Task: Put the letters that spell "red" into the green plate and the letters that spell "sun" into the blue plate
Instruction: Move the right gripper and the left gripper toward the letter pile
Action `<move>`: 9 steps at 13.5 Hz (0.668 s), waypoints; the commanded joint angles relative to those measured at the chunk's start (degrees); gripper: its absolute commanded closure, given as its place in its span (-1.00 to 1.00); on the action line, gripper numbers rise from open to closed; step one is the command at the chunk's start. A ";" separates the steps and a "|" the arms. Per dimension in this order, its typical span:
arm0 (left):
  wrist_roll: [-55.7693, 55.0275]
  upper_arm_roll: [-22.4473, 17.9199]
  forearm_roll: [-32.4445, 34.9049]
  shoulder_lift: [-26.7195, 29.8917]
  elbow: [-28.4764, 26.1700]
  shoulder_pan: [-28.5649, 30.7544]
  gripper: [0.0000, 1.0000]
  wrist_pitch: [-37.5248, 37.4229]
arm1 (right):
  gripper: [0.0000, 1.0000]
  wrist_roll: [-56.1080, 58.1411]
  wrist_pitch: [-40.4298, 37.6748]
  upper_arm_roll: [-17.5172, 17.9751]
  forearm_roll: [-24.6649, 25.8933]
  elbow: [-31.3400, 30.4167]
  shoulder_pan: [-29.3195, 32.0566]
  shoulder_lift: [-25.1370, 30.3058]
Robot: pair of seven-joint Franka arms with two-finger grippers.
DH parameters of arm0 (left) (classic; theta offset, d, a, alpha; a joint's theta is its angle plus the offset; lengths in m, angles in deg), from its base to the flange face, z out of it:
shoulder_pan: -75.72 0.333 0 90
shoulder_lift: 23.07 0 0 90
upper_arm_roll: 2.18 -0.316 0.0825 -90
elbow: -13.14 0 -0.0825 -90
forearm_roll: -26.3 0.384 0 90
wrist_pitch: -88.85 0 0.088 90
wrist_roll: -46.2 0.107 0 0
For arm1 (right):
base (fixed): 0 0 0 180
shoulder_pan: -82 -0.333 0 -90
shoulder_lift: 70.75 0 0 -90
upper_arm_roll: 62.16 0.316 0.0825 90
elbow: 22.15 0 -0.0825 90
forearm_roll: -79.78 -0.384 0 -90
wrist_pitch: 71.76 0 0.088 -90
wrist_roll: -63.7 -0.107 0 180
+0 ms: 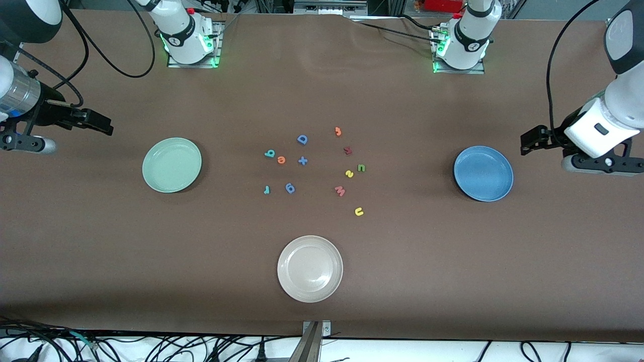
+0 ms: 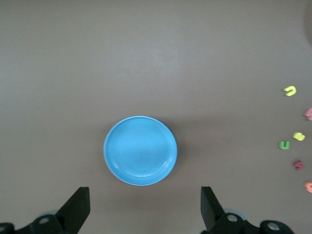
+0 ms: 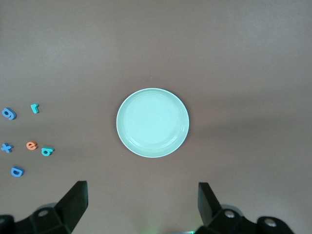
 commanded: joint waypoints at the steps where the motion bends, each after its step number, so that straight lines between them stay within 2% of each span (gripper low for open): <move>1: 0.46 -0.25 -1.94 -1.09 1.89 -0.18 -1.00 -0.58 | -0.99 -0.91 0.12 0.64 0.12 -0.40 -0.51 -0.62; 2: 0.55 -0.25 -2.03 -1.09 1.89 -0.10 -1.00 -0.58 | -0.99 -1.09 0.39 0.64 0.12 -0.58 -1.39 -1.32; 4: -0.24 -0.16 -2.12 -1.09 1.89 -0.53 -1.00 -0.58 | -0.99 -11.56 0.13 0.73 0.03 -1.28 -3.32 -2.55; 6: -4.61 -0.25 -3.87 -1.87 0.93 -2.98 -1.00 1.77 | -0.98 -18.20 0.65 0.64 0.03 -1.55 -6.21 -4.39; 9: -12.08 -0.25 -5.37 -2.06 -3.28 -8.51 -1.00 4.76 | -0.98 -30.04 3.72 0.73 -0.05 -2.33 -10.43 -7.38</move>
